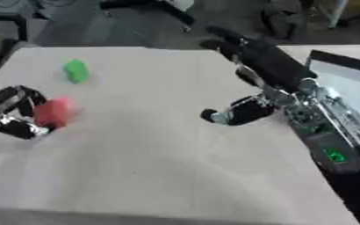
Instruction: Pick up the objects with one hand, pass them to the other hand, and then place them into the box on the other side of the table.
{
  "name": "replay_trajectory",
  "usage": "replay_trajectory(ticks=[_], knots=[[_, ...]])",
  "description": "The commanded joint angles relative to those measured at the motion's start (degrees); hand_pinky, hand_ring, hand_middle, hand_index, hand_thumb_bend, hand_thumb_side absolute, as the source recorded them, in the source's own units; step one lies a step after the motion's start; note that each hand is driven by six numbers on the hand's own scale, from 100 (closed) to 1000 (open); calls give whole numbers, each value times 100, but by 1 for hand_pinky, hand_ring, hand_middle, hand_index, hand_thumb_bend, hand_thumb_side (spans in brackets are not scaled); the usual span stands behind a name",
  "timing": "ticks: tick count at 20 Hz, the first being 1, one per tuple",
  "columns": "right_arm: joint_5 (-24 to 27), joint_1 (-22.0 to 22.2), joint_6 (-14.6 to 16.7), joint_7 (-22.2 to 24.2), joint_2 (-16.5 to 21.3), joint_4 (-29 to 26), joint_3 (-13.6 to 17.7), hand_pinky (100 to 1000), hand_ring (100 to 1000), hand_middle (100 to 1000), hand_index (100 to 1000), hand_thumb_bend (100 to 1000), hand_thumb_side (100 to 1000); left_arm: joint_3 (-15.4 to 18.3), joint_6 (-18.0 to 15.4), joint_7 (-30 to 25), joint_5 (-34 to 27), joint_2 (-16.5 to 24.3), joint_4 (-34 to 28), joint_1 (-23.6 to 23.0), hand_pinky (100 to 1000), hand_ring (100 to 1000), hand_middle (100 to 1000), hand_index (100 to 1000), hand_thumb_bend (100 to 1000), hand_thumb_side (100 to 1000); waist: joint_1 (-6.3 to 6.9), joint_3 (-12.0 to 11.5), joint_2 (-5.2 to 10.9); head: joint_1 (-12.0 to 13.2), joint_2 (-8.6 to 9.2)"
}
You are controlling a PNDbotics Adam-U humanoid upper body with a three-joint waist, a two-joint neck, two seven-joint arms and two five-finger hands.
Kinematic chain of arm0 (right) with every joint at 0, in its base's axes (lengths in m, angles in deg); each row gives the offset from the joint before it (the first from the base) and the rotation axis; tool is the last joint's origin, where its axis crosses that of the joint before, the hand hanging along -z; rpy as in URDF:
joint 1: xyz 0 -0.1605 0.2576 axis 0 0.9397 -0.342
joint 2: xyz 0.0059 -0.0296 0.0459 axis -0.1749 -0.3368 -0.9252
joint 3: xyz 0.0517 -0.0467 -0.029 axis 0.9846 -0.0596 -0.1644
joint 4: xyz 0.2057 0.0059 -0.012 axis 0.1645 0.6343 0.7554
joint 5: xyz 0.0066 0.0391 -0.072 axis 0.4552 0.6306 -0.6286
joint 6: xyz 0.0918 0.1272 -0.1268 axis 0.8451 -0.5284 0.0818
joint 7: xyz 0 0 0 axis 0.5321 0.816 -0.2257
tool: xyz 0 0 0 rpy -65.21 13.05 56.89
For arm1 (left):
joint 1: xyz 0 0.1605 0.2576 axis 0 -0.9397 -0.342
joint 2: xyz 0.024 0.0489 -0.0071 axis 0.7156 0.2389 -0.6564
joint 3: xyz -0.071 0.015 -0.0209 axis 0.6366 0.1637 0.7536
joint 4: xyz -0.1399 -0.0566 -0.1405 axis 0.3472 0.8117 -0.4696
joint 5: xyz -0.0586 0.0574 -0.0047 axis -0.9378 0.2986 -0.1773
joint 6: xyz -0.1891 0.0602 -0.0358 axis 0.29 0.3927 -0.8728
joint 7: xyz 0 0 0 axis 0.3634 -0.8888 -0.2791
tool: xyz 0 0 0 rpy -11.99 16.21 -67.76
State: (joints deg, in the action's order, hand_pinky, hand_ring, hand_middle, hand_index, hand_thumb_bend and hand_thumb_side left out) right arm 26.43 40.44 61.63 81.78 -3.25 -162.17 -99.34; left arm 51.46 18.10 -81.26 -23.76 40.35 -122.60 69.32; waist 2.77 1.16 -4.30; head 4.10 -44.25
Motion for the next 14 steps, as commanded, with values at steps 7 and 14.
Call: replay_trajectory(ticks=[7, 14], knots=[[-821, -330, 688, 220, -98, -516, -123, 880, 870, 1000, 944, 524, 328, -962, 513, -1398, -2447, 19, -817, 566, 506, 449, 437, 545, 179, 240, 10, 49, 125, -162, 13], [-787, -373, 799, 120, -262, -585, -210, 890, 893, 1000, 944, 532, 310, -1443, 611, -1779, -2172, -307, -826, 897, 511, 456, 445, 554, 179, 234, 33, 122, 96, -152, 13]])
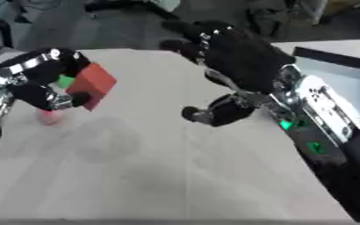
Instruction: Pick up the objects with one hand, pass them to the other hand, and then place them into the box on the other side of the table.
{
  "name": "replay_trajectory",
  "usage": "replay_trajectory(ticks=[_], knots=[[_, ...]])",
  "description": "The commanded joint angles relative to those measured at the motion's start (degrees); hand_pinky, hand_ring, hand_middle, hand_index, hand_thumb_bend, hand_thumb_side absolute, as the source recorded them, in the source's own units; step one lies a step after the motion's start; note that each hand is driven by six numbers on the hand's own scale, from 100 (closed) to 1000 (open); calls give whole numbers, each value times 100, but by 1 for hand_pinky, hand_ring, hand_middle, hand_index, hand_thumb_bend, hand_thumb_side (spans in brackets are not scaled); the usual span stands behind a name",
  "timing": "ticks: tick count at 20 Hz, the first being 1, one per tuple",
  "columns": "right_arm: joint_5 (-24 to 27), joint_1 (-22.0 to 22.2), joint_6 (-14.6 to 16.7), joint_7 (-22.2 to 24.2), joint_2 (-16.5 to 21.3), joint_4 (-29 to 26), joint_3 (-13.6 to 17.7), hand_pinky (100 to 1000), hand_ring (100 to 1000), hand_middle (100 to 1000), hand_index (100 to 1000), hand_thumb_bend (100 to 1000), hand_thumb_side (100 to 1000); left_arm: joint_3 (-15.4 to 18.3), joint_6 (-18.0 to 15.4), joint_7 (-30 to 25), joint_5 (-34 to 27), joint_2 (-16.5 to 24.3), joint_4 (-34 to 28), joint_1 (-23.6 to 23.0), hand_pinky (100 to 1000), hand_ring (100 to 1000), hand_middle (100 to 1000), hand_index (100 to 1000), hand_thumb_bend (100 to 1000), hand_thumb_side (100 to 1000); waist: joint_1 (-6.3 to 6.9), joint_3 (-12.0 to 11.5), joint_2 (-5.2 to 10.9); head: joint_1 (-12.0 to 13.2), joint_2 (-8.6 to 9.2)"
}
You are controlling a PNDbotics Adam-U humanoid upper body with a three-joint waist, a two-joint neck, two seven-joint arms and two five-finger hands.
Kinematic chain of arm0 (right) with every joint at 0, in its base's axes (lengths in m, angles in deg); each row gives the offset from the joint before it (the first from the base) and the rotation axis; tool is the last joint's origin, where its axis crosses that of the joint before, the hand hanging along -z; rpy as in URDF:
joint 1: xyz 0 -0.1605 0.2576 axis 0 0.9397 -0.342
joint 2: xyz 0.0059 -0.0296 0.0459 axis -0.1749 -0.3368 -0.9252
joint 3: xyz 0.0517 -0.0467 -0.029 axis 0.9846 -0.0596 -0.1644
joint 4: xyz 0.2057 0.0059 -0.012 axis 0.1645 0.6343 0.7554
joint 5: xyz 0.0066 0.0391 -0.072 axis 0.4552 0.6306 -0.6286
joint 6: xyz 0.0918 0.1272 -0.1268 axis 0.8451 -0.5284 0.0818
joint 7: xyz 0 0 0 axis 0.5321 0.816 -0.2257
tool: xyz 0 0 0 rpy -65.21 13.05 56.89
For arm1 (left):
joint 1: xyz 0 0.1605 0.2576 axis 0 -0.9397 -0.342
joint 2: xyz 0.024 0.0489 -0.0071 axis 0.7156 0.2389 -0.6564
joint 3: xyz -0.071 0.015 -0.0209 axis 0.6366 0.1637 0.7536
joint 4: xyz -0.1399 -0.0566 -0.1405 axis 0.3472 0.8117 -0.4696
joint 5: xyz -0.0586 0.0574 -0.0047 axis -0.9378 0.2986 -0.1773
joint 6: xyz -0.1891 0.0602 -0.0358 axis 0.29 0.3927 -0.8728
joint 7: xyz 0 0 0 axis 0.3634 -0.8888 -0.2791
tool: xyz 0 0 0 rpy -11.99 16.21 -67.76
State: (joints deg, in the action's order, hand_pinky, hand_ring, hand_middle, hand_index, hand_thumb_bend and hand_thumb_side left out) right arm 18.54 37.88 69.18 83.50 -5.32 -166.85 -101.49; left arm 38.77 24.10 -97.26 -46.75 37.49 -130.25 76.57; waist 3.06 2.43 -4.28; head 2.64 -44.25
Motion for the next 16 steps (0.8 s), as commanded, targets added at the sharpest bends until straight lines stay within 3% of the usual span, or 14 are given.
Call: replay_trajectory(ticks=[1, 8, 16], knots=[[2, -116, 48, -86, -75, -121, -1, 886, 890, 1000, 943, 536, 309, -233, -7, -262, 176, -71, -25, 219, 512, 456, 446, 555, 177, 231, 7, -1, 91, -16, 13], [199, -131, 20, -236, -188, -118, -72, 866, 889, 1000, 925, 568, 283, -393, -117, -534, 333, -276, 98, 428, 513, 457, 447, 556, 176, 225, 6, 13, 73, -46, 13], [398, -158, -25, -99, -309, -65, -168, 872, 897, 1000, 896, 574, 268, -484, -162, -580, 406, -462, 191, 625, 512, 457, 446, 555, 175, 218, 9, 5, 67, 18, 13]])
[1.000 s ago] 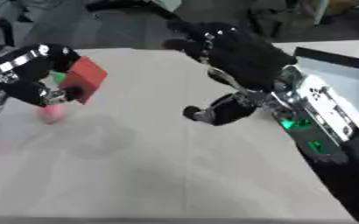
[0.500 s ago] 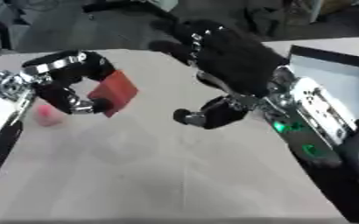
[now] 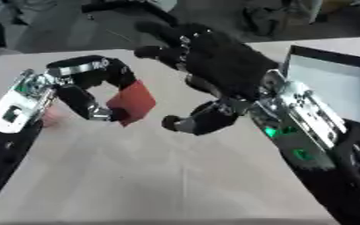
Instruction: Pick up the objects with one hand, pass them to the other hand, and then place them into the box on the other side of the table.
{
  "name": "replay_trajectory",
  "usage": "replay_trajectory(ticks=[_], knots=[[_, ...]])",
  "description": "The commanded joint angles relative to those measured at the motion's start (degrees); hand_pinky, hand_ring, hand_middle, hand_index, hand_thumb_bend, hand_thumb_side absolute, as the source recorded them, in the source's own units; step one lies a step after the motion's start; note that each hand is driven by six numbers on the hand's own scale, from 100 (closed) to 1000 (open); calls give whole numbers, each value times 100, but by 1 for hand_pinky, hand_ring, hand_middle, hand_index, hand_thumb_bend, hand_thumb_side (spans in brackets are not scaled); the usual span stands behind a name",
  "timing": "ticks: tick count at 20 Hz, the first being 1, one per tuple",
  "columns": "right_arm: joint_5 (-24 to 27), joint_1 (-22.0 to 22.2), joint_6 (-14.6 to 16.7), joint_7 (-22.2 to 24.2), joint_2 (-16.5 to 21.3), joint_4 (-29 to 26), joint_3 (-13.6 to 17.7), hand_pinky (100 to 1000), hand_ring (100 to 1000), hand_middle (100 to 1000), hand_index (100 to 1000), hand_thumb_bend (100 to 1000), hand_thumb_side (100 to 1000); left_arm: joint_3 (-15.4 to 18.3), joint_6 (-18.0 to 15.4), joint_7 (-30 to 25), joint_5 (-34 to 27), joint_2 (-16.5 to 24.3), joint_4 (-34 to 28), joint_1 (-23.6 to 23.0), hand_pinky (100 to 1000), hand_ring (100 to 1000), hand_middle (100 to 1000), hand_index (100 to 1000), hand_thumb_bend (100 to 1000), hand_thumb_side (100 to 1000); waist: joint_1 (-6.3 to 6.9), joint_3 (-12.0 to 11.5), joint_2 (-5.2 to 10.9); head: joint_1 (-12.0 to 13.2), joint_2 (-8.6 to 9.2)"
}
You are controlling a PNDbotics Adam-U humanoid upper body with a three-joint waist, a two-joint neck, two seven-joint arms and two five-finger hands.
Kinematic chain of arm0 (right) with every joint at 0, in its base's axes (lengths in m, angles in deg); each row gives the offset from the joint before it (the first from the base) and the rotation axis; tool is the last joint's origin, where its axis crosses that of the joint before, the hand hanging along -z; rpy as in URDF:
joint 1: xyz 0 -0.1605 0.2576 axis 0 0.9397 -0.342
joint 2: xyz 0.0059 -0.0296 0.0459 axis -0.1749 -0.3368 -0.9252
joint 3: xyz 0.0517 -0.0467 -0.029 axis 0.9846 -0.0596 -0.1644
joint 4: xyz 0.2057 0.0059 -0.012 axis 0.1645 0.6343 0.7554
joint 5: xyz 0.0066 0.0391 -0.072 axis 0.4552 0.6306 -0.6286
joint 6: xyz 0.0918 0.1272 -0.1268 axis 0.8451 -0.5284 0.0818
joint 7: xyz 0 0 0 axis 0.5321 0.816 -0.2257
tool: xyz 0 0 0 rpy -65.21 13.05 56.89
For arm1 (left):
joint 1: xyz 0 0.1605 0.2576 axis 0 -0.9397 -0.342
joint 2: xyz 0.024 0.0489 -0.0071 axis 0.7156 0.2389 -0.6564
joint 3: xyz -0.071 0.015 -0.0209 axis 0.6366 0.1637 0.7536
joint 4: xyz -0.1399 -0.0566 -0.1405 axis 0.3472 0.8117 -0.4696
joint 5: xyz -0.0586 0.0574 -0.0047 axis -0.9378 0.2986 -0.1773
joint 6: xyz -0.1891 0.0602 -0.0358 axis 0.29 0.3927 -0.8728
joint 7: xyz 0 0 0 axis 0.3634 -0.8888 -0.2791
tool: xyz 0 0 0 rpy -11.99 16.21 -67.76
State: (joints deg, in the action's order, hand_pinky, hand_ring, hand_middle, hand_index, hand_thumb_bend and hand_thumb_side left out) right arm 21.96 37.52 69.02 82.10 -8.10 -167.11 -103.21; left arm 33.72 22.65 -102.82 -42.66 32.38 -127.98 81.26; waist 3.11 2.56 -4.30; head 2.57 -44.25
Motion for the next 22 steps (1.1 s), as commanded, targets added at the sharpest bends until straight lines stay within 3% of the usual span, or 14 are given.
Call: replay_trajectory(ticks=[1, 22], knots=[[69, -119, -13, 61, -36, -34, -4, 873, 898, 1000, 891, 574, 264, 19, -17, -28, -12, 35, -36, 173, 512, 456, 445, 554, 175, 217, 5, -9, 69, 27, 13], [-60, -49, -21, 78, -51, 237, -63, 883, 908, 1000, 838, 538, 224, -170, 269, -251, -407, -256, -227, 448, 511, 455, 444, 552, 169, 223, 31, -70, 62, -42, 13]])
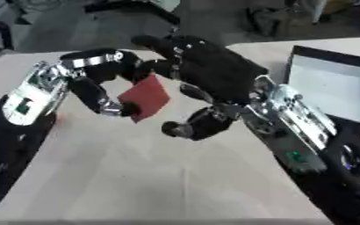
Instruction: Pick up the objects with one hand, pass them to the other hand, and then place them into the box on the other side of the table.
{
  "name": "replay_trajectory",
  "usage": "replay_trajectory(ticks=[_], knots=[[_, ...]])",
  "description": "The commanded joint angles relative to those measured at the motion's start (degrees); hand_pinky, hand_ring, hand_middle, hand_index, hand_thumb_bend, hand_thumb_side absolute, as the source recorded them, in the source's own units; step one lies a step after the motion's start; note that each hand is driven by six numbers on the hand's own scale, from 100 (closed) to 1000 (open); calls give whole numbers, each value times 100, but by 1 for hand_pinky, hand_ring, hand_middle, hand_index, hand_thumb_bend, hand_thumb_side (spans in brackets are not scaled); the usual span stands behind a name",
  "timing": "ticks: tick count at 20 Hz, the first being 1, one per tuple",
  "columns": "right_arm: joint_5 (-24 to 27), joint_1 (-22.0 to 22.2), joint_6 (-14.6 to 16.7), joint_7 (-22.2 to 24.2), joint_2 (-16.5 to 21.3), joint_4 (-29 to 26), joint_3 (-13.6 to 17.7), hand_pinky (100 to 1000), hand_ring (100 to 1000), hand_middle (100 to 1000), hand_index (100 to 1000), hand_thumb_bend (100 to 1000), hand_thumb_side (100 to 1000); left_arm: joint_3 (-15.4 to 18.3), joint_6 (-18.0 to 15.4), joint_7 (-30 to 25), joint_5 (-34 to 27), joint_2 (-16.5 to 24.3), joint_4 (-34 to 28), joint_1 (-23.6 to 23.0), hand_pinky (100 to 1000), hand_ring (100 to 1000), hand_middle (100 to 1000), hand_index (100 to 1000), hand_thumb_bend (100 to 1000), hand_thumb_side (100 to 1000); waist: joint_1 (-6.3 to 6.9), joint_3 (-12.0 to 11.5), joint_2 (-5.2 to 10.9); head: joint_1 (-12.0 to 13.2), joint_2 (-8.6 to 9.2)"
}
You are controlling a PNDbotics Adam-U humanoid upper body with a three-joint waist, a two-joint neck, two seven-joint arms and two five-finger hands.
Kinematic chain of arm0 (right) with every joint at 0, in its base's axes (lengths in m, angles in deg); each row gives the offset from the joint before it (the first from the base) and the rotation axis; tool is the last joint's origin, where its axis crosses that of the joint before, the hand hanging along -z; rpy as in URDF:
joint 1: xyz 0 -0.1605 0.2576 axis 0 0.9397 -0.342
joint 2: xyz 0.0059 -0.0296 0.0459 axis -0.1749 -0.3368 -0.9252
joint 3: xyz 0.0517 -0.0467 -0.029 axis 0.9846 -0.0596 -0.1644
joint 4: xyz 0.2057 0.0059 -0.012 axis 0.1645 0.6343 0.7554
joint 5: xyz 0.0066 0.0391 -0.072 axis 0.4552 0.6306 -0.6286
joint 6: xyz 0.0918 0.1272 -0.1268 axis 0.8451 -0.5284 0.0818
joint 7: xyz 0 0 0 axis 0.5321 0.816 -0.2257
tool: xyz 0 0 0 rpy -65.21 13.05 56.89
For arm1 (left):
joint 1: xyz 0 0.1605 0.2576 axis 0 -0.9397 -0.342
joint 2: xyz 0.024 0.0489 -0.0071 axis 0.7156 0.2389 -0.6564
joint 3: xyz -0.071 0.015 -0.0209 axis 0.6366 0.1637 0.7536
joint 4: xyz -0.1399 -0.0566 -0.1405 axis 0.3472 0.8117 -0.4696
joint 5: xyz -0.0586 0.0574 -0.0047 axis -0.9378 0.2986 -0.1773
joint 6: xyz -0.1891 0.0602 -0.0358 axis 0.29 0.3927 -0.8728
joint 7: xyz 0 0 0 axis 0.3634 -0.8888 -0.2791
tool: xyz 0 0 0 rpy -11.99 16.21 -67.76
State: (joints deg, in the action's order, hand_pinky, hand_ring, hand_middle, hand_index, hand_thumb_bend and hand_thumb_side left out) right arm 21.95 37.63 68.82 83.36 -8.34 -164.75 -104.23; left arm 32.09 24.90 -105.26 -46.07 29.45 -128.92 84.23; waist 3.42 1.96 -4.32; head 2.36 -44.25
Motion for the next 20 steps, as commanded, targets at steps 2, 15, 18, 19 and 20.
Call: replay_trajectory(ticks=[2, 15, 18, 19, 20], knots=[[-101, -52, 0, -88, -41, 65, 31, 882, 908, 1000, 834, 535, 220, -38, 75, -7, -65, -7, -137, 174, 511, 455, 444, 552, 169, 224, 2, -10, 65, -27, 13], [-179, -2, -3, -417, -91, 255, -13, 858, 902, 1000, 527, 430, 167, -58, 181, -7, -126, -126, -152, 236, 510, 456, 445, 553, 180, 231, 5, 22, 59, -57, 13], [-73, 2, -76, -645, -88, 205, 23, 834, 886, 1000, 403, 339, 158, -63, 187, -7, -103, -117, -144, 222, 513, 462, 454, 564, 202, 250, 4, 28, 58, -54, 13], [-21, 6, -104, -733, -85, 195, 30, 824, 878, 1000, 362, 363, 147, -61, 183, -7, -88, -111, -139, 217, 515, 468, 464, 574, 219, 266, 4, 29, 58, -54, 13], [30, 10, -129, -824, -81, 192, 33, 821, 876, 1000, 349, 371, 141, -52, 174, -7, -66, -103, -129, 212, 516, 470, 467, 578, 234, 278, 4, 30, 58, -53, 13]])
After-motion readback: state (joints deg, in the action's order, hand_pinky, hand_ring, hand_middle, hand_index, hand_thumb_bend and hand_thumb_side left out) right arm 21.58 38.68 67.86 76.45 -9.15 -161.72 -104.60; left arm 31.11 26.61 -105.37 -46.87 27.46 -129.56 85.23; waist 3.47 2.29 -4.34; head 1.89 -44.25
